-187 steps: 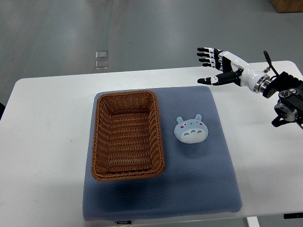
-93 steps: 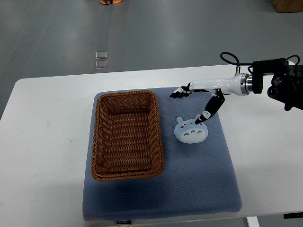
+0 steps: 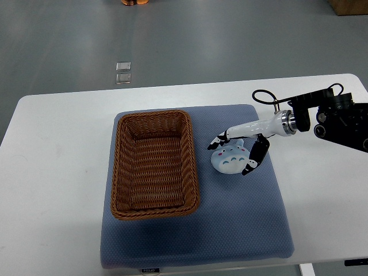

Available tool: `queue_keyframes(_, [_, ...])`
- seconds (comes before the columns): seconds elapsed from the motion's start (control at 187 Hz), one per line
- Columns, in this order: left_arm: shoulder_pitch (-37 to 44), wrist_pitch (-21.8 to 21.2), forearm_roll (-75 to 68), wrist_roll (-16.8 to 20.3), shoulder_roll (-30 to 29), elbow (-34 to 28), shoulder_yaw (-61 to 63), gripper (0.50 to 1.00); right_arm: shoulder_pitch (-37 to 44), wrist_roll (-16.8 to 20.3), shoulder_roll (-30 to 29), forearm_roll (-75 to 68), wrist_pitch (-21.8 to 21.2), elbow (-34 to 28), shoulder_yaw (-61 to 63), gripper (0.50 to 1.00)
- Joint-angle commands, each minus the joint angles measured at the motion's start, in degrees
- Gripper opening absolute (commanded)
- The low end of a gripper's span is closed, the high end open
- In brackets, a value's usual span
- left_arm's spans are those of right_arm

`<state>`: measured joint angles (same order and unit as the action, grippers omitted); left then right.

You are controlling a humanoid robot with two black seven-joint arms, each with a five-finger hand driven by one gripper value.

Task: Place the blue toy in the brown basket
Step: 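Close the right hand fingers around the blue plush toy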

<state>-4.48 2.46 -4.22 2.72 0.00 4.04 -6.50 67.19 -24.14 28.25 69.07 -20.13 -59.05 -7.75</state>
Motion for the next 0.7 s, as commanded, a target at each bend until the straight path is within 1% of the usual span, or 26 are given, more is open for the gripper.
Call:
queue_keyframes(0.0, [0.0,-0.1,0.0,0.0,0.0,0.0,0.0,1.0,-0.2,0.1,-0.9,0.8,1.0,0.6,-0.9,0.838])
queue_keyframes(0.043, [-0.1,0.0,0.0,0.0,0.0,0.0,0.0,1.0,-0.2,0.1,-1.4,1.1,1.1,0.9,-1.4,0.803])
queue_keyframes(0.064, [-0.1,0.0,0.0,0.0,0.0,0.0,0.0,1.0,-0.2,0.1,-1.8,1.2,1.6,1.1,-1.7,0.77])
queue_keyframes(0.091, [-0.1,0.0,0.0,0.0,0.0,0.0,0.0,1.0,-0.2,0.1,-2.0,1.2,1.8,1.4,-1.9,0.746])
queue_keyframes(0.096, [-0.1,0.0,0.0,0.0,0.0,0.0,0.0,1.0,-0.2,0.1,-2.0,1.3,1.9,1.6,-2.0,0.732])
queue_keyframes(0.102, [-0.1,0.0,0.0,0.0,0.0,0.0,0.0,1.0,-0.2,0.1,-2.0,1.3,1.9,1.6,-2.0,0.731])
queue_keyframes(0.107, [0.0,0.0,0.1,0.0,0.0,0.0,0.0,1.0,-0.2,0.1,-2.0,1.4,2.0,1.7,-2.2,0.715])
queue_keyframes(0.123, [0.0,-0.1,0.0,0.0,0.0,0.0,0.0,1.0,-0.2,0.1,-2.1,1.6,2.2,1.9,-2.3,0.701])
queue_keyframes(0.129, [0.0,0.0,0.0,0.0,0.0,0.0,0.0,1.0,-0.2,0.1,-2.1,1.7,2.3,2.0,-2.3,0.683])
queue_keyframes(0.134, [0.0,0.0,0.0,0.0,0.0,0.0,0.0,1.0,-0.2,0.1,-2.1,1.7,2.3,2.0,-2.3,0.682])
queue_keyframes(0.139, [-0.1,0.0,0.0,0.0,0.0,0.0,0.0,1.0,-0.2,0.1,-2.1,1.9,2.4,2.2,-2.4,0.664])
queue_keyframes(0.145, [-0.1,0.0,0.0,0.0,0.0,0.0,0.0,1.0,-0.2,0.1,-2.1,1.9,2.4,2.2,-2.4,0.664])
queue_keyframes(0.15, [0.0,0.0,0.0,0.0,0.0,0.0,0.0,1.0,-0.2,0.1,-2.1,2.0,2.5,2.4,-2.4,0.648])
queue_keyframes(0.155, [0.0,0.0,0.0,0.0,0.0,0.0,0.0,1.0,-0.2,0.1,-2.1,2.0,2.5,2.4,-2.4,0.648])
queue_keyframes(0.161, [0.0,-0.1,0.1,0.0,0.0,0.0,0.0,1.0,-0.2,0.1,-2.1,2.2,2.7,2.5,-2.5,0.633])
queue_keyframes(0.171, [0.0,0.0,0.0,0.0,0.0,0.0,0.0,1.0,-0.2,0.0,-2.1,2.5,2.9,2.7,-2.6,0.623])
queue_keyframes(0.198, [0.0,0.0,0.1,0.0,0.0,0.0,0.0,1.0,-0.3,-0.1,-2.1,2.7,3.2,2.9,-2.6,0.611])
queue_keyframes(0.236, [0.0,-0.1,0.1,0.0,0.0,0.0,0.0,1.0,-0.5,-0.3,-2.1,3.3,3.6,3.3,-2.6,0.58])
queue_keyframes(0.252, [0.0,0.0,0.0,0.0,0.0,0.0,0.0,1.0,-0.5,-0.3,-2.1,3.4,3.7,3.3,-2.6,0.578])
queue_keyframes(0.3, [0.0,-0.1,0.1,0.0,0.0,0.0,0.0,1.0,-0.7,-0.3,-2.1,3.5,4.0,3.4,-2.6,0.545])
queue_keyframes(0.332, [-0.1,0.0,0.1,0.0,0.0,0.0,0.0,1.0,-0.7,-0.3,-2.1,3.5,4.0,3.4,-2.5,0.537])
queue_keyframes(0.37, [0.0,0.0,0.1,0.0,0.0,0.0,0.0,1.0,-0.7,-0.4,-2.1,3.5,4.0,3.5,-2.5,0.511])
queue_keyframes(0.413, [-0.1,0.0,0.1,0.0,0.0,0.0,0.0,1.0,-0.6,-0.4,-2.1,3.5,4.0,3.6,-2.5,0.5])
queue_keyframes(0.621, [-0.1,0.0,0.1,0.0,0.0,0.0,0.0,1.0,0.3,-0.5,-1.4,2.9,4.6,3.6,-1.7,0.5])
queue_keyframes(0.696, [0.0,-0.1,0.0,0.0,0.0,0.0,0.0,1.0,2.5,-0.5,-0.9,2.4,4.7,3.5,-1.6,0.5])
